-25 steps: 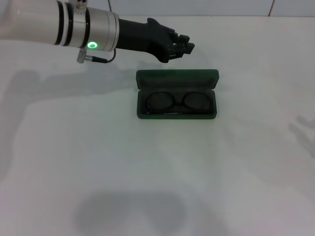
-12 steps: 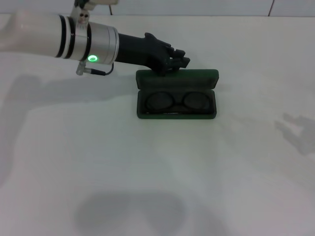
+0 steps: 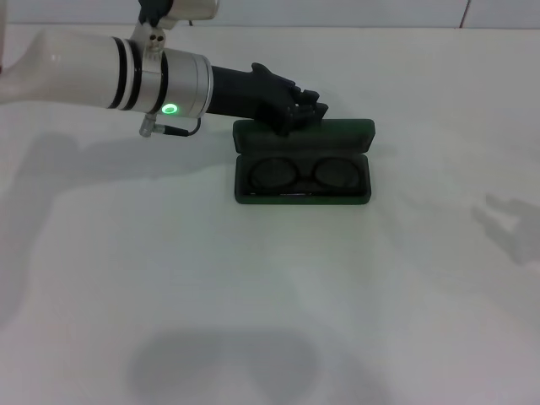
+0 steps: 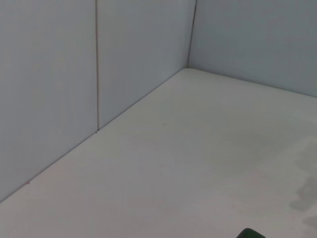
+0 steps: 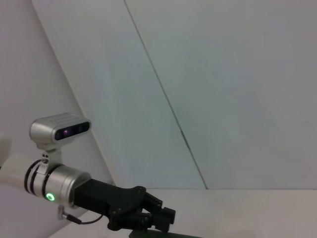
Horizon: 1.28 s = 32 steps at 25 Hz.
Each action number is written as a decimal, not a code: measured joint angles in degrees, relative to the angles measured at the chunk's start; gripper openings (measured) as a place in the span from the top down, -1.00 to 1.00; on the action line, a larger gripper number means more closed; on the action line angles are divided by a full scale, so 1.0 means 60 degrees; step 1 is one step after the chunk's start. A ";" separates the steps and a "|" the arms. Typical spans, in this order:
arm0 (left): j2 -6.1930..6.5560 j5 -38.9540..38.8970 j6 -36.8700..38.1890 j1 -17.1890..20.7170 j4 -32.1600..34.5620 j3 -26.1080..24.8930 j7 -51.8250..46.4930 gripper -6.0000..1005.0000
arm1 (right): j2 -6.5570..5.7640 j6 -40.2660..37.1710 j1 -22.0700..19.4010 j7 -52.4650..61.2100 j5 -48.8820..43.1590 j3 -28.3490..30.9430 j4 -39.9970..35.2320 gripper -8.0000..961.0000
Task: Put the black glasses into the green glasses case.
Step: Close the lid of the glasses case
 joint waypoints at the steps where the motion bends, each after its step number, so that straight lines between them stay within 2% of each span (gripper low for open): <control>1: -0.0005 0.0000 -0.0002 -0.0001 -0.0003 0.0004 -0.0001 0.55 | 0.0003 0.0036 -0.0001 0.0000 0.0000 0.0001 0.0002 0.27; 16: -0.0196 0.0439 -0.0018 0.0091 -0.0042 0.0033 -0.0220 0.54 | 0.0017 0.0140 0.0001 -0.0015 0.0002 0.0008 0.0170 0.21; 26: -0.0220 0.1000 0.0747 0.0111 0.0028 0.0053 -0.0231 0.54 | 0.0022 0.0149 0.0013 -0.0014 0.0006 0.0016 0.0232 0.17; 32: -0.0331 0.1269 0.0967 0.0151 0.0033 0.0054 -0.0247 0.54 | 0.0023 0.0150 0.0076 -0.0014 0.0021 0.0008 0.0236 0.15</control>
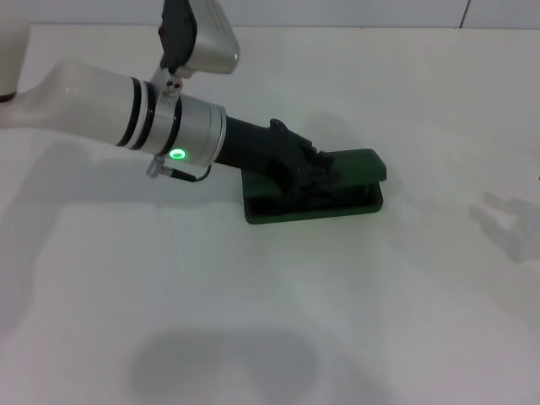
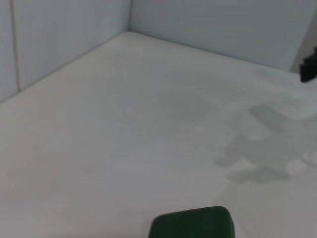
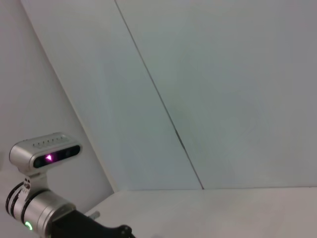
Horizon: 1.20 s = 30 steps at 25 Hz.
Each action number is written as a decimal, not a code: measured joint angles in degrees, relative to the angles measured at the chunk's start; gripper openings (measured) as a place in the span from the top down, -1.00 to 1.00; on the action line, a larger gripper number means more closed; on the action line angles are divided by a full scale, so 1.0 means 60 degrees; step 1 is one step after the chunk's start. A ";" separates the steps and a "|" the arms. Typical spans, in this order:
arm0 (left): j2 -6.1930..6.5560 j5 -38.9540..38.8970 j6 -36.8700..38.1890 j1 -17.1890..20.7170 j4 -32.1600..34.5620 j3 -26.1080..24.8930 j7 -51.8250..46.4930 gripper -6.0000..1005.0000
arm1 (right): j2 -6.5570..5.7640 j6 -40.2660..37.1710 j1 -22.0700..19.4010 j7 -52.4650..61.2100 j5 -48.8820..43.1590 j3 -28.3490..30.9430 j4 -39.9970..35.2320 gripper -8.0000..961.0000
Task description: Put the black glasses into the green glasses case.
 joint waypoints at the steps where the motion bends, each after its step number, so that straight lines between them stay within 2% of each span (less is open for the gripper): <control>1: -0.0027 0.0077 0.0037 0.0017 0.0019 -0.0001 0.0005 0.54 | 0.0004 0.0000 0.0014 0.0000 -0.0001 0.0000 0.0006 0.15; 10: -0.0141 0.0398 0.0182 0.0139 0.0273 -0.0072 0.0149 0.54 | 0.0013 -0.0004 0.0044 0.0000 -0.0007 -0.0001 0.0026 0.11; 15: -0.0151 0.0355 0.0610 0.0855 0.1885 -0.0378 0.0102 0.53 | -0.0053 -0.0094 -0.0030 -0.0001 -0.0167 0.0000 0.0026 0.10; 20: -0.0102 0.0419 0.2108 0.1933 0.3167 -0.1767 -0.0367 0.53 | 0.0018 -0.0271 0.0196 -0.0115 -0.0821 -0.0124 -0.0096 0.08; 26: -0.0020 0.0423 0.4615 0.2769 0.3155 -0.3280 -0.0516 0.53 | 0.0135 -0.1128 0.0587 -0.0941 -0.0872 -0.0619 -0.0136 0.05; 29: -0.0129 0.0365 0.5723 0.3403 0.3214 -0.3731 0.0210 0.53 | 0.0210 -0.1349 0.0795 -0.1052 -0.0872 -0.0729 -0.0161 0.04; 30: -0.0190 0.0334 0.5977 0.3592 0.3237 -0.3847 0.0443 0.53 | 0.0272 -0.1665 0.1081 -0.1113 -0.0801 -0.1125 -0.0190 0.04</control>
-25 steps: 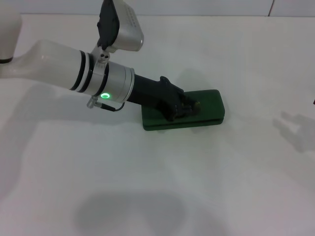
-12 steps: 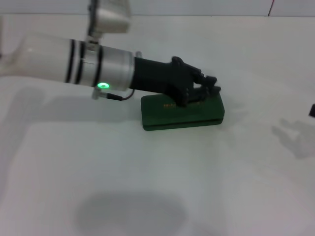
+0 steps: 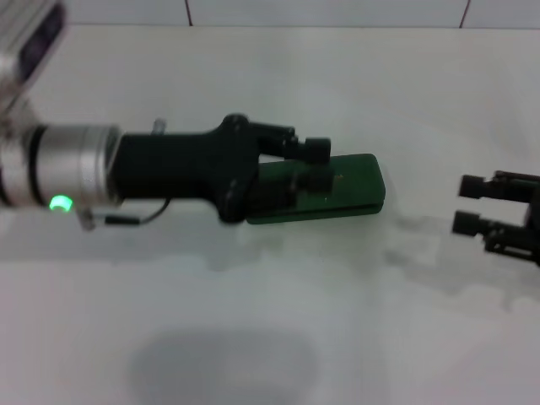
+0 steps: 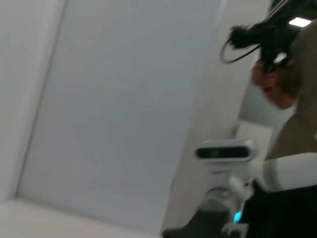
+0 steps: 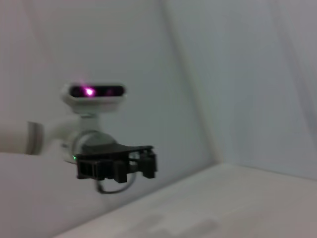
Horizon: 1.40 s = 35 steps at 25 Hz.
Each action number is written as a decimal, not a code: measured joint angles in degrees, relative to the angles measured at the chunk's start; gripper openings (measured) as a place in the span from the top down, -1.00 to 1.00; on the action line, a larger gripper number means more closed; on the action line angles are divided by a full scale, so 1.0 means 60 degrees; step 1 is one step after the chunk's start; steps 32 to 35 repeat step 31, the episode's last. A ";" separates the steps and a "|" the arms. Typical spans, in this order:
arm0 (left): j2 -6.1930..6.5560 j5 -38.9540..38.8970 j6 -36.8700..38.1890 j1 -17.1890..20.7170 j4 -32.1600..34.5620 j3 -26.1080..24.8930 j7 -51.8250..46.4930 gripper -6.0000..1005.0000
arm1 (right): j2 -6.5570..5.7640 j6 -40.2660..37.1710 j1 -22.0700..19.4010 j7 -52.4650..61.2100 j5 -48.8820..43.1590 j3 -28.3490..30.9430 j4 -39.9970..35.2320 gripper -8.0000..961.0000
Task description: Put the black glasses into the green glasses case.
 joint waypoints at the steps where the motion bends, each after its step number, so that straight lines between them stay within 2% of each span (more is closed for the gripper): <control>1: -0.0138 -0.0035 0.0417 0.0312 0.0033 -0.0190 0.0401 0.53 | 0.0012 -0.0069 0.0059 -0.0002 0.0032 -0.0126 0.0002 0.03; 5: -0.0406 -0.0075 0.0939 0.1133 0.0116 -0.0771 0.1237 0.20 | 0.0075 -0.0623 0.0479 -0.0006 0.0523 -0.0857 0.0065 0.02; 6: -0.0434 -0.0051 0.0946 0.1308 0.0091 -0.0924 0.1329 0.12 | 0.0076 -0.0720 0.0534 -0.0007 0.0742 -0.1026 0.0068 -0.08; 10: -0.0349 0.0132 0.1002 0.1563 0.0042 -0.1009 0.1415 -0.04 | 0.0075 -0.0804 0.0678 -0.0010 0.1433 -0.1616 0.0051 -0.49; 17: -0.0158 0.0832 0.1093 0.1576 0.0071 -0.1053 0.1498 -0.33 | 0.0081 -0.0870 0.0890 -0.0010 0.1543 -0.1919 0.0093 -0.51; 21: -0.0022 0.0952 0.1105 0.1569 0.0035 -0.1053 0.1606 -0.33 | 0.0092 -0.0886 0.0904 -0.0016 0.1633 -0.2151 0.0097 -0.51; 35: -0.0066 0.1166 0.1113 0.1636 0.0020 -0.1053 0.1640 -0.39 | 0.0093 -0.0879 0.0836 -0.0016 0.1736 -0.2185 0.0194 -0.51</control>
